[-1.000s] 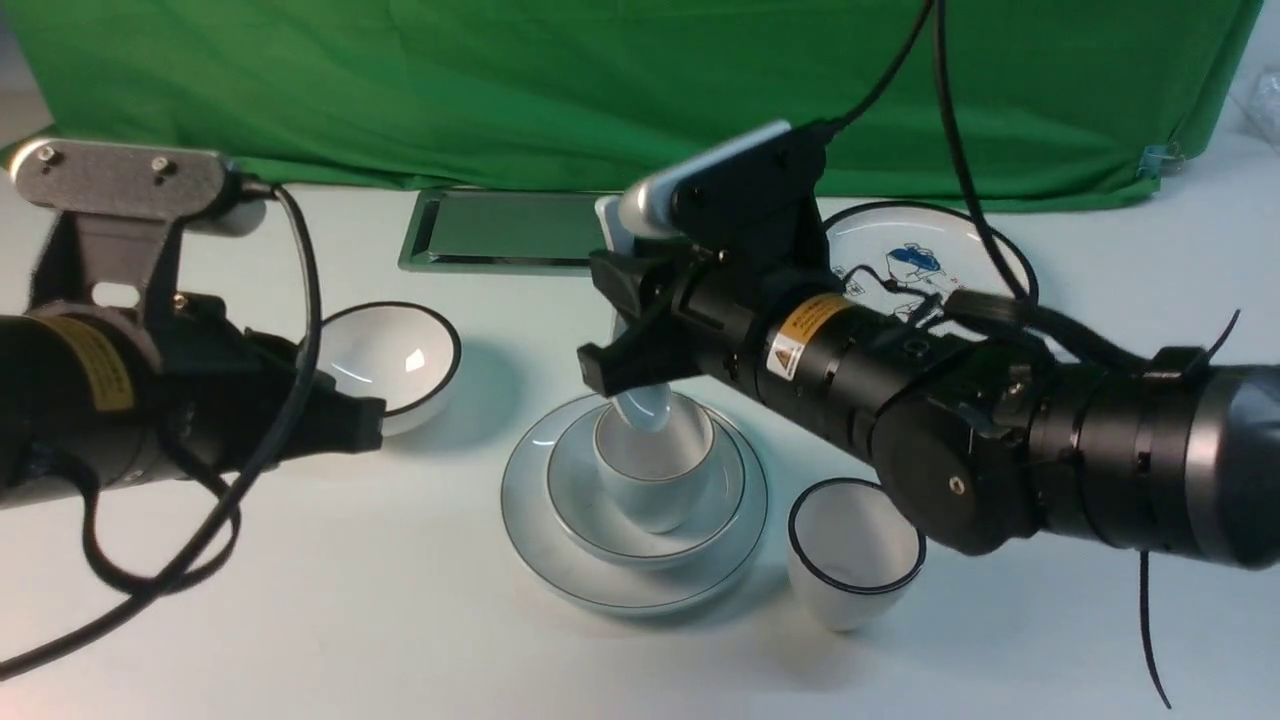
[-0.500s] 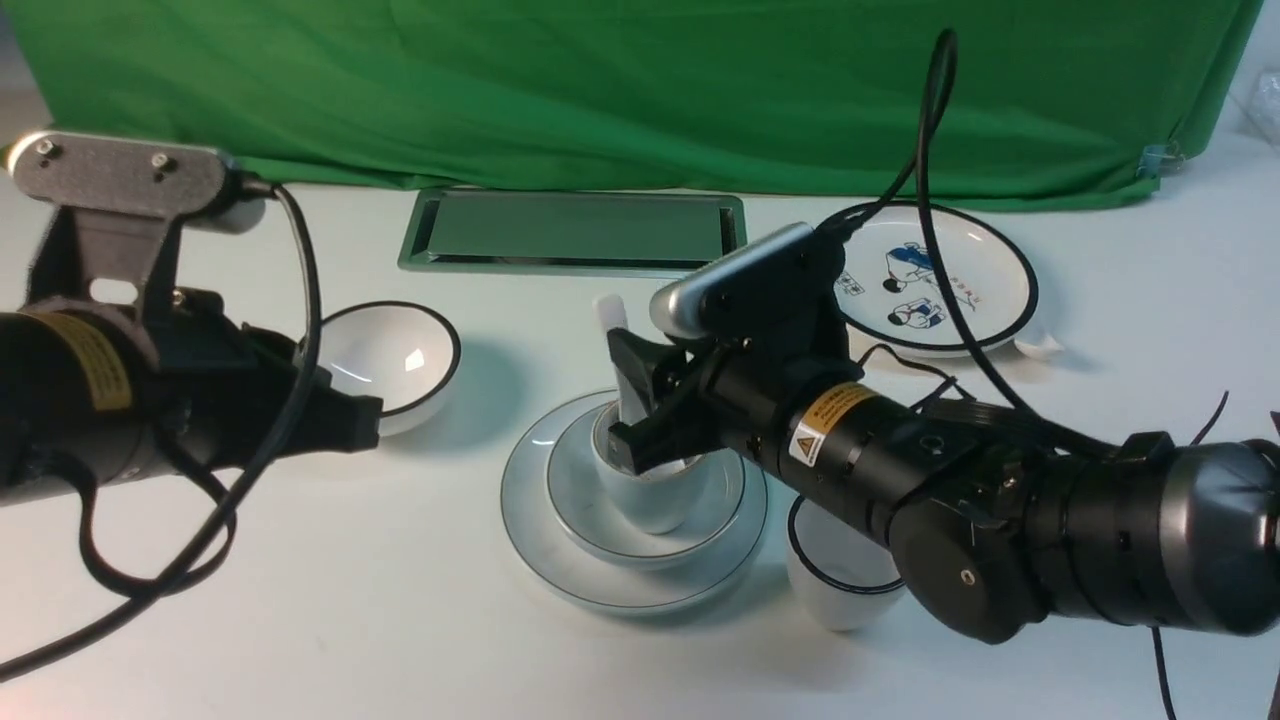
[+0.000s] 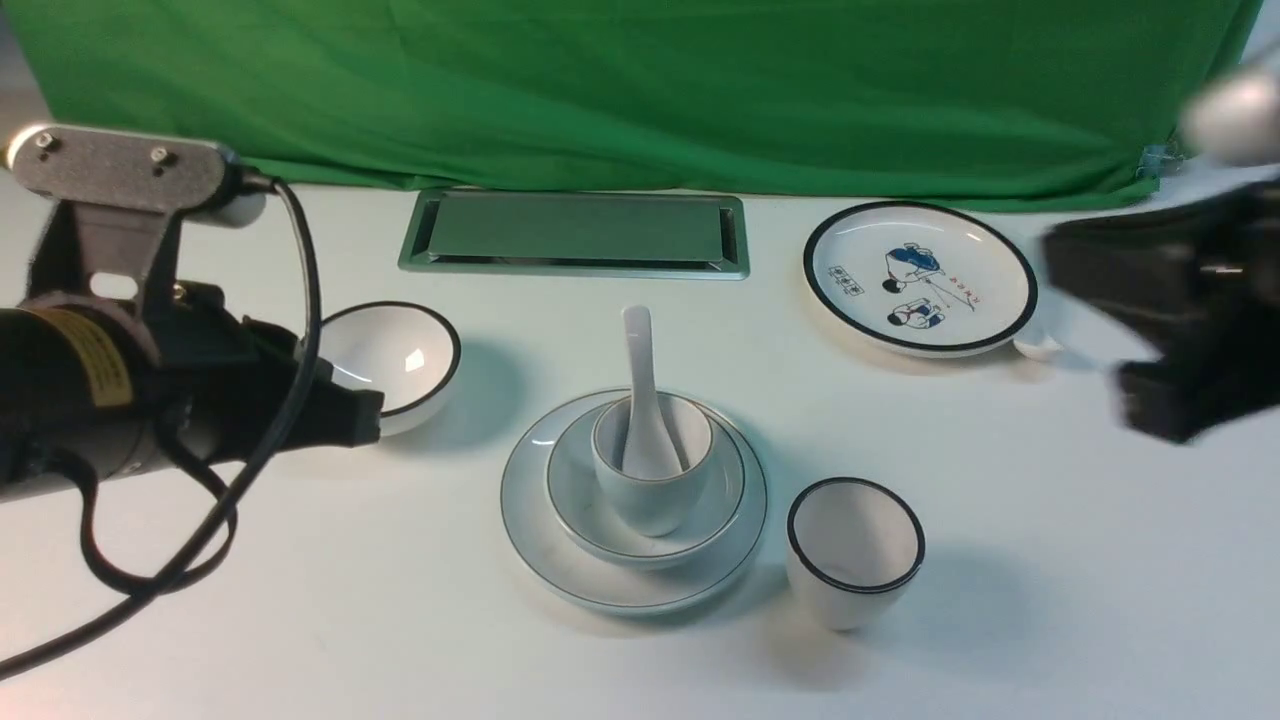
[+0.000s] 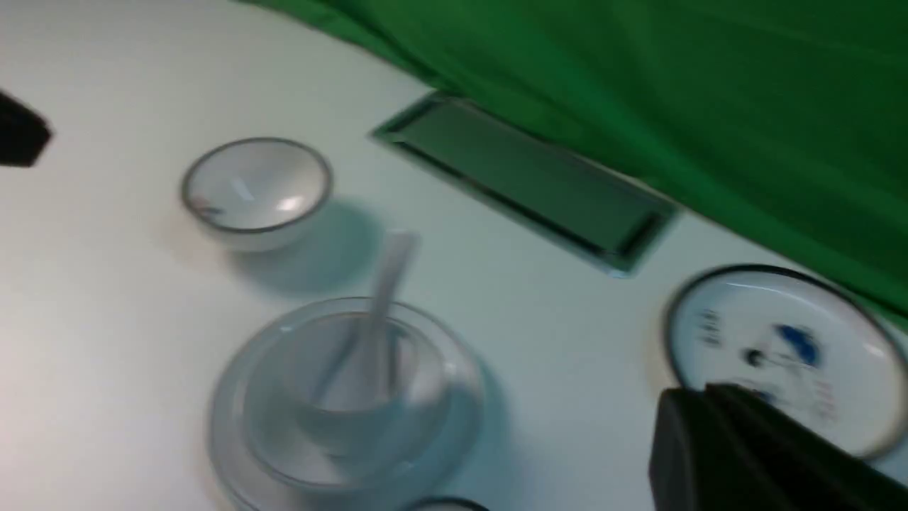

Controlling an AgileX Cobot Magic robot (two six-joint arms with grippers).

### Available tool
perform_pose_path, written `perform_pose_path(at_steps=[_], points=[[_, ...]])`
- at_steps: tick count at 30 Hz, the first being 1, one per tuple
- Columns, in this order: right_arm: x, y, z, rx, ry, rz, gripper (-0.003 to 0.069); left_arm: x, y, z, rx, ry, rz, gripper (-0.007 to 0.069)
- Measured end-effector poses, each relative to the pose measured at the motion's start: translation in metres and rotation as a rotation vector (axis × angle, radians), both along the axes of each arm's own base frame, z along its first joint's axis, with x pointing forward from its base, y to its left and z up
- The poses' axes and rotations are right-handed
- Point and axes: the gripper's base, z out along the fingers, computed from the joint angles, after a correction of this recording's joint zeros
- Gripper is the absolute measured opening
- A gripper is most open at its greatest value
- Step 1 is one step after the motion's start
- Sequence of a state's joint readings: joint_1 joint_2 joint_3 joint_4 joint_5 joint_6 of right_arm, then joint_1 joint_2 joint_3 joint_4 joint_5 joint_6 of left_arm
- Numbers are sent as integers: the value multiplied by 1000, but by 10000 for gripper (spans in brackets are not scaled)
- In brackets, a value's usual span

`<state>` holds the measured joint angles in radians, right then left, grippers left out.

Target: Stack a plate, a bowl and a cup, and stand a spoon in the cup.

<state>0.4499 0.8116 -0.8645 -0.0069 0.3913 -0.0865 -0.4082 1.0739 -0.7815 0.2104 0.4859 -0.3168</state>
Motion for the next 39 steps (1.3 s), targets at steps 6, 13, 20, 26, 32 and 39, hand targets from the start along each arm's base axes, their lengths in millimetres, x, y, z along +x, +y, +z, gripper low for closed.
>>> perform_pose_path(at_steps=[6,13,20,26,32,39], points=[[-77,-57,-38,81,-114,-251,27,-20,7,22,-73,-107,-1,1],[-104,-64,-91,213,-382,-259,64,-82,32,33,-206,-320,-11,1],[-110,-63,-98,268,-515,-234,250,-138,55,25,-346,-507,-5,1],[-109,-63,-100,263,-502,-236,284,-160,64,32,-401,-622,-15,1],[-109,-64,-100,264,-501,-237,285,-160,64,32,-400,-623,-16,1],[-109,-64,-100,263,-501,-237,286,-160,65,22,-310,-648,-14,1]])
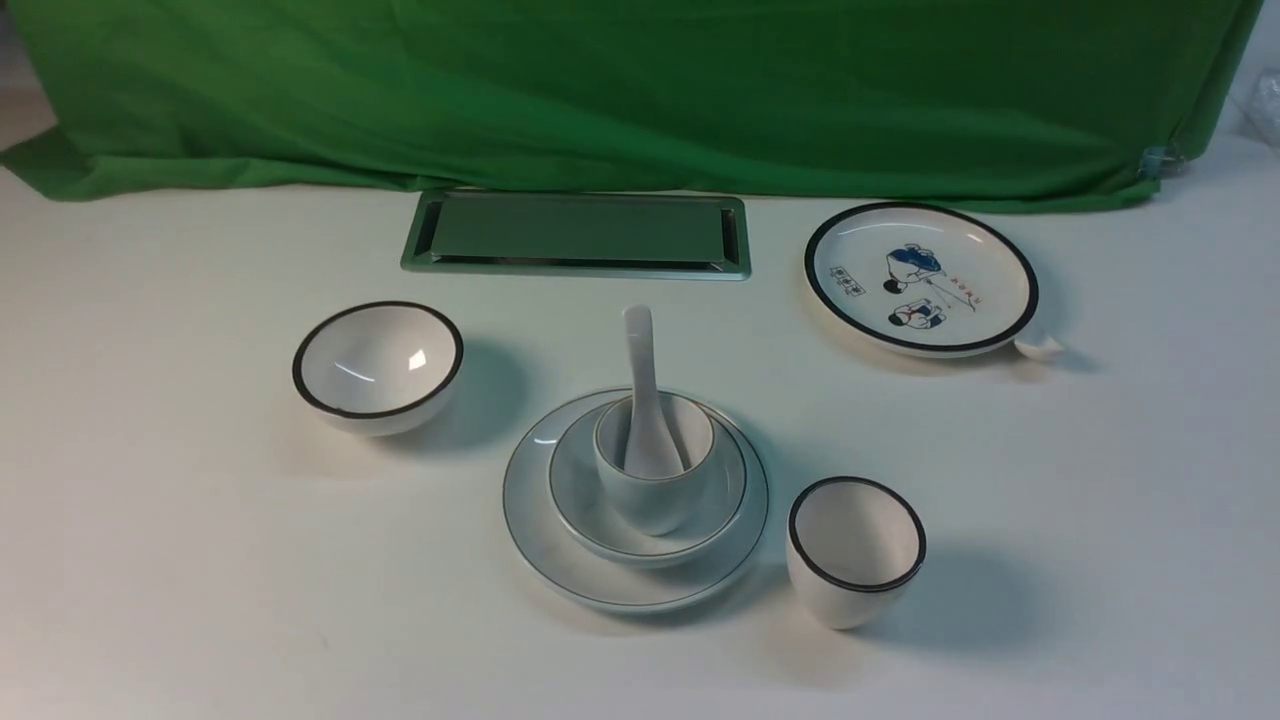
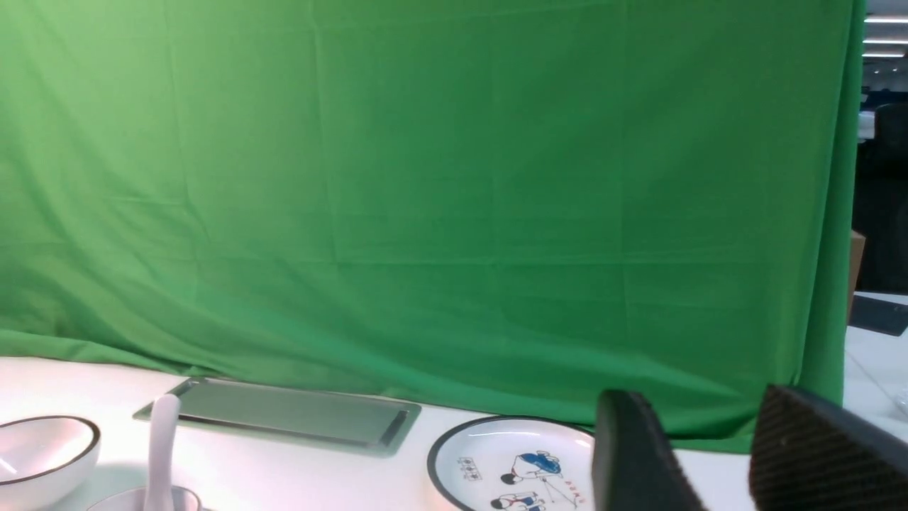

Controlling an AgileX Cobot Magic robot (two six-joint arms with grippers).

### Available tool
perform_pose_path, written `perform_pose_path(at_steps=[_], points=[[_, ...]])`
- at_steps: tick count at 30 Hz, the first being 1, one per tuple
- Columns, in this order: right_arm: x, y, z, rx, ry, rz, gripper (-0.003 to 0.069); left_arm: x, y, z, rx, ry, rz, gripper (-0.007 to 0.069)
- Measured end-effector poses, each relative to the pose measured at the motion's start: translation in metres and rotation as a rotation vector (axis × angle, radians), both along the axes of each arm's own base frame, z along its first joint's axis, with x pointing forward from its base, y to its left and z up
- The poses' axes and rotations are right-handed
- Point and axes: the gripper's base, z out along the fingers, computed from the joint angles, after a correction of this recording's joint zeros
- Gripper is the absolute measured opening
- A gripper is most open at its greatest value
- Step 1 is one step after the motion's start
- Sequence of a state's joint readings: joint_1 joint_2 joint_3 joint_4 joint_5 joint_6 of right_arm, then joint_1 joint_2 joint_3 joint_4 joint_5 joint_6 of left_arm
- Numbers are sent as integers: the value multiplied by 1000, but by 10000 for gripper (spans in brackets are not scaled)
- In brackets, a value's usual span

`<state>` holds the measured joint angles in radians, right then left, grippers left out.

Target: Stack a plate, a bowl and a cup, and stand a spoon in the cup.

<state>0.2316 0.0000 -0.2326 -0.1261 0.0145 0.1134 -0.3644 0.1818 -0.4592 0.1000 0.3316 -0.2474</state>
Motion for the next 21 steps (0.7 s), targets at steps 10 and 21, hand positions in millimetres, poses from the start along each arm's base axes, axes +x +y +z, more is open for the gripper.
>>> perform_pose_path(at_steps=[10,21], points=[[0,0,0,0,0,0,286,4,9,-88,183,23,269,2],[0,0,0,0,2,0,286,11,12,-133,279,118,288,2]])
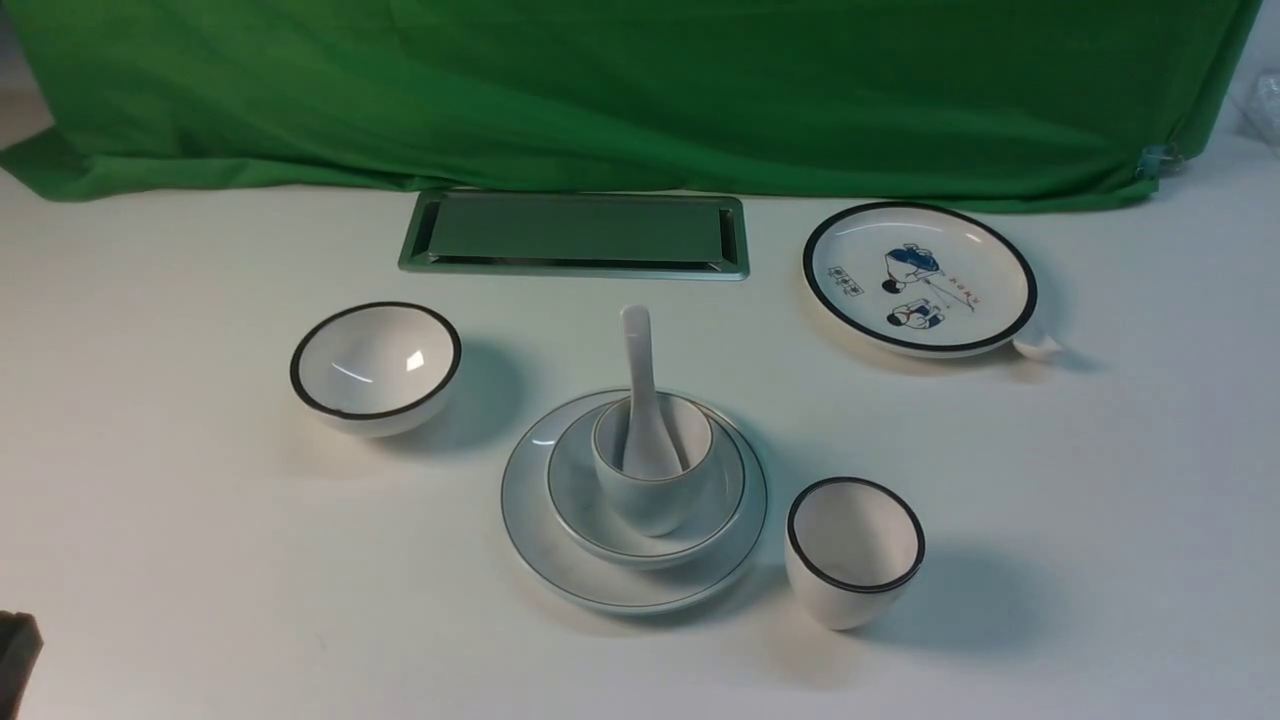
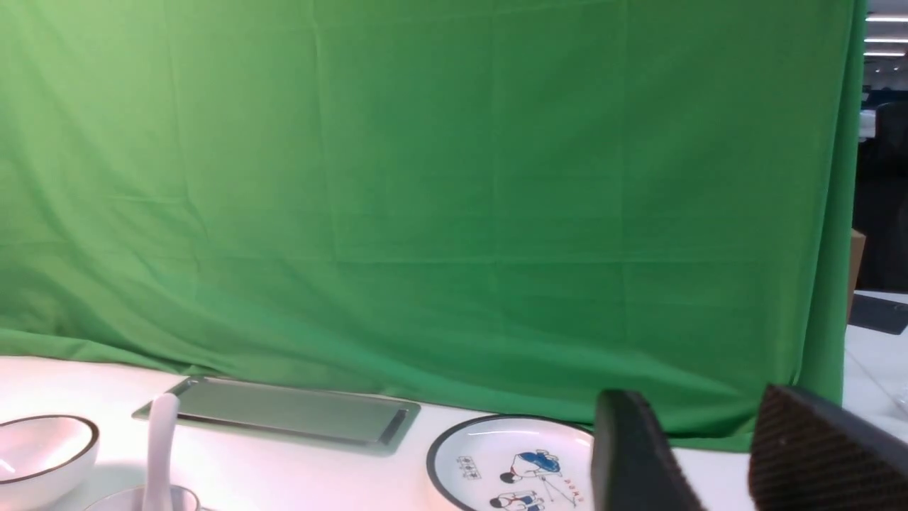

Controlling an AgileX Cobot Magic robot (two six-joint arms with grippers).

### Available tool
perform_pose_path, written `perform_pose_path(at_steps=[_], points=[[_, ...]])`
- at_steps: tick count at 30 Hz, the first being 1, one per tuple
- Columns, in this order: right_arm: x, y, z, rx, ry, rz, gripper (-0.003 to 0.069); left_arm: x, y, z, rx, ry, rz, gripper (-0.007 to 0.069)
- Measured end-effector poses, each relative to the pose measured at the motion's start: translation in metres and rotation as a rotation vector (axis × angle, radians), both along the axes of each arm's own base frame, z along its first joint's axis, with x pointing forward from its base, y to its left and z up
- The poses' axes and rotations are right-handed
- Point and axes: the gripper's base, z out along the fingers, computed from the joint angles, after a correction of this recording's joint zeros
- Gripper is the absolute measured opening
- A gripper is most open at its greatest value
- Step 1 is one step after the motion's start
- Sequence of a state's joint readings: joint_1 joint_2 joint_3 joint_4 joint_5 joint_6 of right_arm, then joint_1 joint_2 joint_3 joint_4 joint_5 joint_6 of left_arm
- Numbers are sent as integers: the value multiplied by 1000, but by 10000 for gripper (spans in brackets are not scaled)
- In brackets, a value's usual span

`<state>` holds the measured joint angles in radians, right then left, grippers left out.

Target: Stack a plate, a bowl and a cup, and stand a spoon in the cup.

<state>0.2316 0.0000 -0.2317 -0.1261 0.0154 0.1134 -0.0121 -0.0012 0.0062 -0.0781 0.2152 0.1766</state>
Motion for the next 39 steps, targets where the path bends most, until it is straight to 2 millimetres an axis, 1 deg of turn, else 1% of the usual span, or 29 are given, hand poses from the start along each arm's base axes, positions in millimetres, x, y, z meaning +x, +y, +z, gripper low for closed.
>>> perform_pose_path(at_steps=[4,15,20,21,22,23,25,26,27,29,32,39], points=[[0,0,0,0,-1,0,286,0,1,0,40,-3,3,2],[0,0,0,1,-1,0,286,0,1,0,43,-5,4,2],[1,0,-3,-28,20,-9,286,0,1,0,43,-5,4,4],[1,-1,-5,-41,38,-22,286,0,1,0,43,-5,4,4],[3,-2,-12,-62,76,-52,286,0,1,0,43,-5,4,4],[4,-2,-14,-65,83,-63,286,0,1,0,43,-5,4,4],[10,-5,-41,-94,193,-134,286,0,1,0,43,-5,4,4],[11,-5,-46,-99,213,-145,286,0,1,0,43,-6,4,4],[15,-7,-66,-118,282,-179,286,0,1,0,43,-6,4,4],[16,-9,-92,-138,400,-219,286,0,1,1,42,-8,4,4],[15,-11,-101,-161,467,-239,286,0,1,1,42,-8,4,4],[14,-11,-101,-174,472,-241,286,0,1,1,39,-8,5,4]])
